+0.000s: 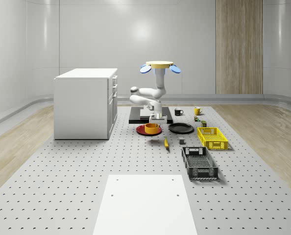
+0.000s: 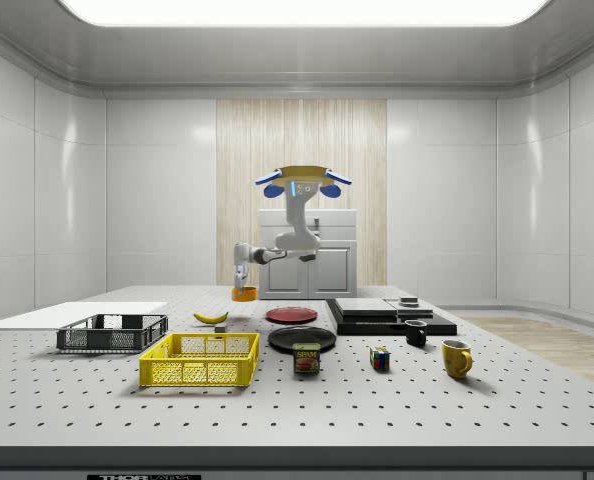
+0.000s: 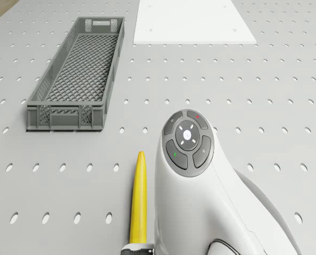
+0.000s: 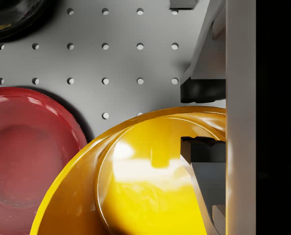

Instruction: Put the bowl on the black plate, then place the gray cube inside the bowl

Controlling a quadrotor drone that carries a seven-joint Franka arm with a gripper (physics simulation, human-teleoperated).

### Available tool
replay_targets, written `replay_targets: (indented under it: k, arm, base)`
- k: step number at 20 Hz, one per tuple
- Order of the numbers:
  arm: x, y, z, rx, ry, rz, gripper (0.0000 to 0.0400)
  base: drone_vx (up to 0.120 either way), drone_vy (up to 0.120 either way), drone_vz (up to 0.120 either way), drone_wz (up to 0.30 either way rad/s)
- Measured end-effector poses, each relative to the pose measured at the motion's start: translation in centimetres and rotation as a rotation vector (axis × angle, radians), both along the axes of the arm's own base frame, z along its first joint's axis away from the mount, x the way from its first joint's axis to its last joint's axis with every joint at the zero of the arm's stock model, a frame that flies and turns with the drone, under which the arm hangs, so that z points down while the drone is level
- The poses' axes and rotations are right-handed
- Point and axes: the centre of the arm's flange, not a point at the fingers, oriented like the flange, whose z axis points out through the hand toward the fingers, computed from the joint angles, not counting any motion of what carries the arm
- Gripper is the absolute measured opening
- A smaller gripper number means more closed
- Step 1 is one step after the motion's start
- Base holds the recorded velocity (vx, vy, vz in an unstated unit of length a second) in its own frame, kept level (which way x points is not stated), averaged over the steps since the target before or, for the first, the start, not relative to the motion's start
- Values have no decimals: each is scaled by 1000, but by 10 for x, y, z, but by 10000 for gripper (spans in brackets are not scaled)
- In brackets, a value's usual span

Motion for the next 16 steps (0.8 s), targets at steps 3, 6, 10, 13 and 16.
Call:
replay_targets:
  k: [3,6,10,13,16]
  arm:
    - [0,0,0,0,0,0,100]
    - [0,0,0,0,0,0,100]
    - [0,0,0,0,0,0,100]
    - [0,0,0,0,0,0,100]
    - [0,0,0,0,0,0,100]
  base:
    - [-120,120,0,0]
    - [-120,120,0,0]
    - [-120,120,0,0]
    - [-120,120,0,0]
    - [-120,120,0,0]
